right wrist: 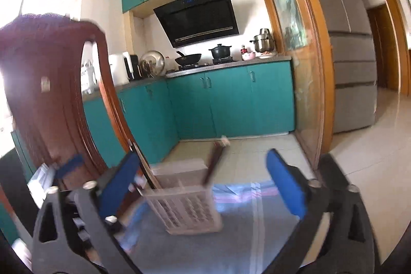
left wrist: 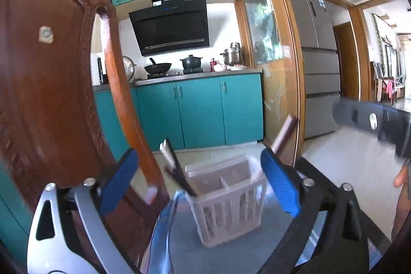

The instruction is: Organize utensils

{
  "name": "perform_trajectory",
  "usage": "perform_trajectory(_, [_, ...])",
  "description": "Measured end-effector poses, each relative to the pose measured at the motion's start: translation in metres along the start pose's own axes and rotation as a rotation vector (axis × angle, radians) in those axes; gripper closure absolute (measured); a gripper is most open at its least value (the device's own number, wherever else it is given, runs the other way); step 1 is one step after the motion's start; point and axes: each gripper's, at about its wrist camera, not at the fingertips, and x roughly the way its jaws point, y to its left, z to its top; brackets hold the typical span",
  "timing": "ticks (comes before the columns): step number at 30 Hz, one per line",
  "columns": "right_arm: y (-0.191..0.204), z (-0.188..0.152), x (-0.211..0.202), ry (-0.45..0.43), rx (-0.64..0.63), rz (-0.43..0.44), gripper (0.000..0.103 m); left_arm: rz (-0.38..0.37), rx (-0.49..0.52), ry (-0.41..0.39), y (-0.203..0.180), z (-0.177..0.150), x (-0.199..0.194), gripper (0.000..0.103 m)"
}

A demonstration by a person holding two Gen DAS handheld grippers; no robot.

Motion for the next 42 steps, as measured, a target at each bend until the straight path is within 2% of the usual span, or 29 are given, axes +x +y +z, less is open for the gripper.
perform_trajectory(2, [-0.005, -0.023, -0.007, 0.047, -0.031, -0.059, 0.003, 0.007, 0.016, 0.031, 0.001, -0.014, -0.013, 0.004])
perform_trajectory(6, [-0.01, -0.054, -0.02, 0.147, -0.038, -0.094, 0.003, 0.009, -0.012, 0.075, 0.008, -0.034, -0.037, 0.004])
perform_trajectory(8, [-0.009, -0.061, -0.03, 0.136, -0.031, -0.116, 0.003, -0.007, -0.049, 0.086, 0.014, -0.038, -0.048, 0.004])
perform_trajectory(11, [-0.003, -0.065, -0.04, 0.113, -0.033, -0.102, 0.003, -0.018, -0.076, 0.089, 0.021, -0.041, -0.057, 0.004])
perform_trajectory(15, [0.012, -0.071, -0.044, 0.096, -0.115, -0.111, 0.003, -0.008, -0.084, 0.081, 0.024, -0.046, -0.067, 0.004])
perform_trajectory(21, [0.026, -0.083, -0.034, 0.121, -0.194, -0.137, 0.003, 0.011, -0.094, 0.105, 0.029, -0.054, -0.065, 0.003])
perform_trajectory(42, [0.025, -0.088, -0.027, 0.145, -0.188, -0.148, 0.003, 0.014, -0.059, 0.122, 0.023, -0.056, -0.065, 0.003])
